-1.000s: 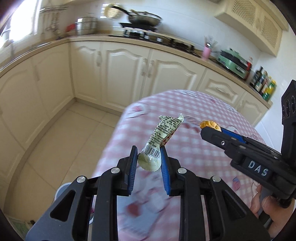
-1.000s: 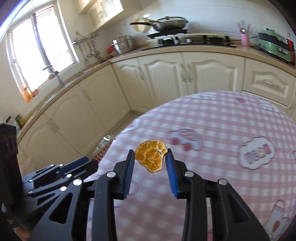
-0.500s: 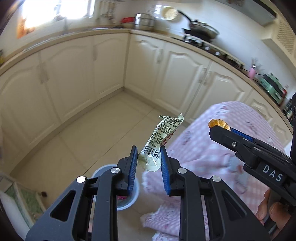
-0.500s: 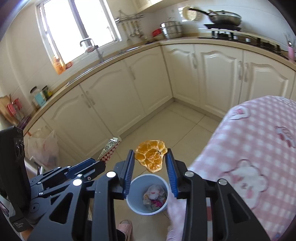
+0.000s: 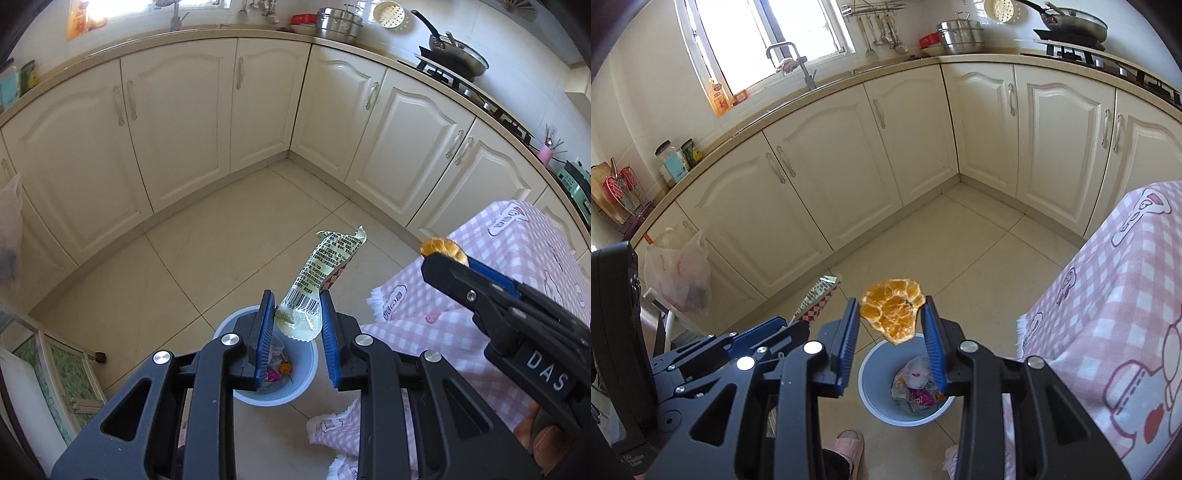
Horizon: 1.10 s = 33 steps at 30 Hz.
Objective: Collect trash
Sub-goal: 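Carry both items over the blue bucket and open the left tool to drop the wrapper, then open the right tool over the blue bucket to drop the orange peel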
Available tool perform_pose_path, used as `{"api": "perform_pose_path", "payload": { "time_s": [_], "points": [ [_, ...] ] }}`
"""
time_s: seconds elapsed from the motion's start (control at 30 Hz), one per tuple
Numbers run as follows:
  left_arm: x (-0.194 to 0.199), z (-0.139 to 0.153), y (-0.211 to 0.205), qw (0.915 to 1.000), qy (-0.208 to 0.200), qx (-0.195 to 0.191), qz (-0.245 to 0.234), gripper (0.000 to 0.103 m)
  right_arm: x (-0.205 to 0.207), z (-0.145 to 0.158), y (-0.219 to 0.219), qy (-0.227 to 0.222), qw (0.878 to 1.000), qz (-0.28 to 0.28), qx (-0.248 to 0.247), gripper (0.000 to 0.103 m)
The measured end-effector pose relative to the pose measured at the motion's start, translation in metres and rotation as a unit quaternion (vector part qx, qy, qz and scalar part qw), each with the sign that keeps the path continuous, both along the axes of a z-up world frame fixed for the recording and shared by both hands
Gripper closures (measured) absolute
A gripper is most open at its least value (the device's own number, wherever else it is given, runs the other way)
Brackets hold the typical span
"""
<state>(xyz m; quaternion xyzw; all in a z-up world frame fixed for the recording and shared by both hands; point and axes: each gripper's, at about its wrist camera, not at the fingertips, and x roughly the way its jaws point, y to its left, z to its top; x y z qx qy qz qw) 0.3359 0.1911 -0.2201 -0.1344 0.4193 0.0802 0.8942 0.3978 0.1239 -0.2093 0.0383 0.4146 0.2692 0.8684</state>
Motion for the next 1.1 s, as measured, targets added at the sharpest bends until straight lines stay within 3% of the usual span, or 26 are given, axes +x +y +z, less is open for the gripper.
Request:
{"api": "perform_pose_path", "payload": {
  "time_s": [0.23,0.9,1.1],
  "points": [
    [0.005,-0.002,0.005,0.9999,-0.007,-0.012,0.005,0.068,0.005,-0.007,0.002,0.007,1.000,-0.003,-0.001,0.069],
    [-0.013,0.000,0.027,0.9991,-0.010,-0.013,0.039,0.059,0.007,-0.010,0.022,0.010,1.000,0.017,-0.003,0.069],
    [-0.019,0.007,0.040,0.9978,-0.015,-0.002,0.064,0.050,0.007,-0.008,0.030,-0.011,1.000,0.023,0.011,0.065]
  ]
}}
